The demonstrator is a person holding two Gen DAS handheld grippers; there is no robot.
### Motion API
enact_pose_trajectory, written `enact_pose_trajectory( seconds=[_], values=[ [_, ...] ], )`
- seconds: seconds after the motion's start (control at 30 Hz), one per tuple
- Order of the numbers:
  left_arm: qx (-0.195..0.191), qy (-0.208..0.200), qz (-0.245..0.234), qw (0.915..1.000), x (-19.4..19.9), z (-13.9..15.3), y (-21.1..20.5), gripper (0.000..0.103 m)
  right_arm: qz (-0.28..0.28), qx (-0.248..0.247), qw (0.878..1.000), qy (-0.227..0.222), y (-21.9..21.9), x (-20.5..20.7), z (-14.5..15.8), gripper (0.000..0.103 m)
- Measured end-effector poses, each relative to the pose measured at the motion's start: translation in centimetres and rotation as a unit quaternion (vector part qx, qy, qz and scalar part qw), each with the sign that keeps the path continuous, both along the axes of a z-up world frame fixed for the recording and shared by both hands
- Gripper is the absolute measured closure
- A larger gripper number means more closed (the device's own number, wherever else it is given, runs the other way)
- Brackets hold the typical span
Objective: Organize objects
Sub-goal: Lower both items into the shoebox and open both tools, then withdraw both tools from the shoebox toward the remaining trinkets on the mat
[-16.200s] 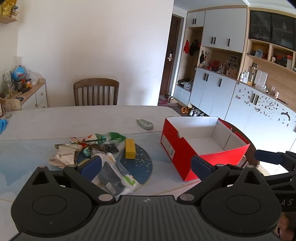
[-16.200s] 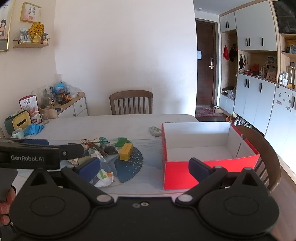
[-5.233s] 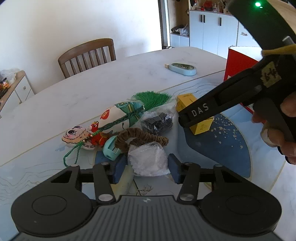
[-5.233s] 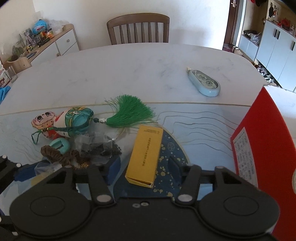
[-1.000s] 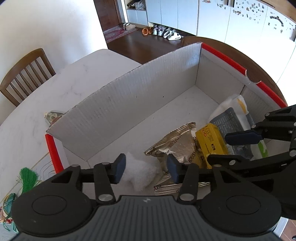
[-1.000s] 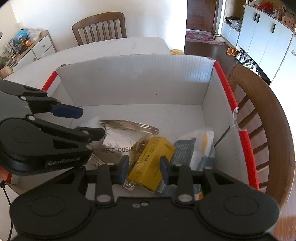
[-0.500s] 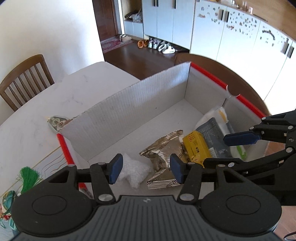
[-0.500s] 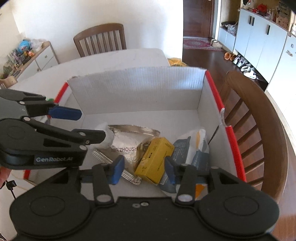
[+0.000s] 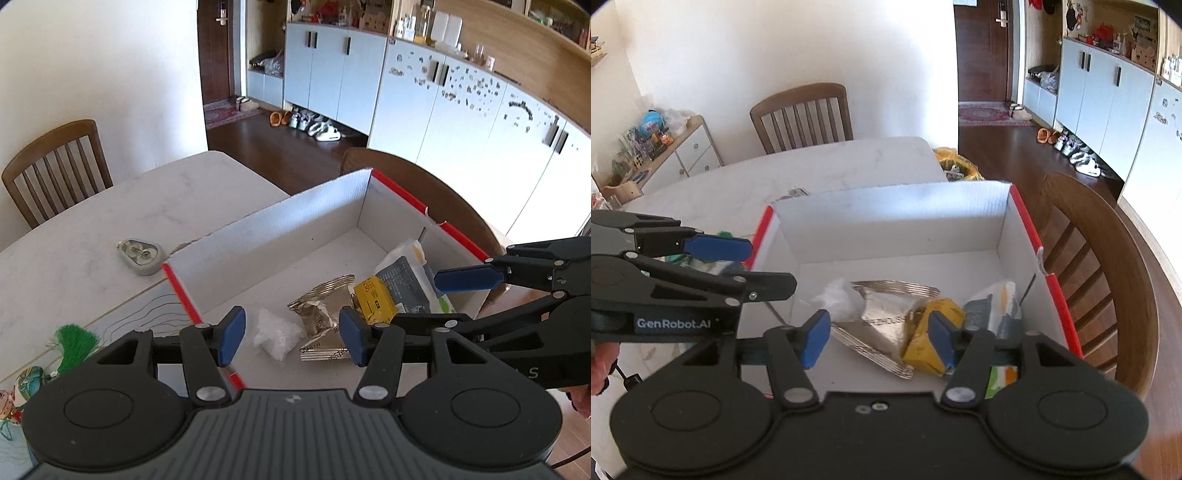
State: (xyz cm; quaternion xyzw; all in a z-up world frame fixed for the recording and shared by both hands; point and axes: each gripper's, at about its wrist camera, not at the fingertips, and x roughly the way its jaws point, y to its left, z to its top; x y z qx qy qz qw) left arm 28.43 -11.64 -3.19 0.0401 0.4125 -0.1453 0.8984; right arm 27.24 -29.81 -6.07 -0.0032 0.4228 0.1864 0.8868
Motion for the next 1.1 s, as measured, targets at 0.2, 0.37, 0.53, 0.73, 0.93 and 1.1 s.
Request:
enact_pose_trajectory(
  seconds=[0.2, 0.37, 0.53, 0.73, 0.93, 1.1],
  values=[
    [-0.008, -0.014, 0.009, 0.9998, -1.5, 1.0, 2.6, 0.039, -0.003, 0.005, 1.000, -0.012, 2.1, -1.3, 1.0, 0.039],
    [-0.016, -0.019, 0.022, 0.9995, -2.5, 1.3, 5.4, 0.031, -0.008, 0.011, 1.000, -0.012, 4.3, -2.0, 1.2, 0.037],
    [-0.023, -0.021, 0.037, 0.9988, -3.5, 1.4, 8.4, 0.023, -0.012, 0.019, 1.000, -0.010, 6.6, -2.7, 1.3, 0.032],
    [-0.031, -0.027, 0.047, 0.9980, -4.8, 1.3, 11.9, 0.021, -0.015, 0.030, 0.999, -0.016, 9.3, -3.7, 1.5, 0.020],
    [-0.040, -0.030, 0.058, 0.9970, -5.7, 1.2, 15.0, 0.017, -0.011, 0.029, 0.999, -0.020, 11.9, -4.3, 1.7, 0.015],
    [-0.038, -0.037, 0.065, 0.9965, -6.2, 0.9, 17.0, 0.014, -0.004, 0.029, 0.999, -0.023, 14.1, -4.9, 1.7, 0.011]
  ],
)
